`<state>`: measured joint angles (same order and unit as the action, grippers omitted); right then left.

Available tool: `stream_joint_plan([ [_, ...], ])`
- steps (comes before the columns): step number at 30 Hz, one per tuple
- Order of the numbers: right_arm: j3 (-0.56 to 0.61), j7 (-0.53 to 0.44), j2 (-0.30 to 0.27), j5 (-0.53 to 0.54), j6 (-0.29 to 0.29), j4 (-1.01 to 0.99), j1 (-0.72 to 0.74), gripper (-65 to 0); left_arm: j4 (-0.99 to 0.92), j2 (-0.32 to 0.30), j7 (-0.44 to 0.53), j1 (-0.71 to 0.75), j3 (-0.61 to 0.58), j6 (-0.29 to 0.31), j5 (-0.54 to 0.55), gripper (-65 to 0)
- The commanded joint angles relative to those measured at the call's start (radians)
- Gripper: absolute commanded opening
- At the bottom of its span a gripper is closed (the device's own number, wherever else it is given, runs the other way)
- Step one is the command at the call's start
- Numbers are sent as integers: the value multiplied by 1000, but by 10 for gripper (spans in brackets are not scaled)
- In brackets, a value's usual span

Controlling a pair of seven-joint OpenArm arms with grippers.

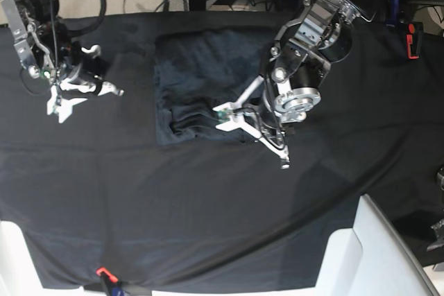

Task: Fold the T-shirt properly
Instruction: 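Open the left gripper and pat the bundle's lower edge flat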

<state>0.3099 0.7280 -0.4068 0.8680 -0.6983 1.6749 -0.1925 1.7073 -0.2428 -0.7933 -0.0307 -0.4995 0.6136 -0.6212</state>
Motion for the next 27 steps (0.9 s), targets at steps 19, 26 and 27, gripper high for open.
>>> stream_joint_plan([
  [19,-5,-14,-14,-5,0,14,-3,-648,-166,7,22,-71,-1,-11,-7,-650],
  [26,-5,-14,-14,-5,0,14,-3,-648,-237,38,90,-96,3,-11,-7,-650],
  [27,-5,-14,-14,-5,0,14,-3,-648,-249,40,90,-102,0,-11,-7,-650],
])
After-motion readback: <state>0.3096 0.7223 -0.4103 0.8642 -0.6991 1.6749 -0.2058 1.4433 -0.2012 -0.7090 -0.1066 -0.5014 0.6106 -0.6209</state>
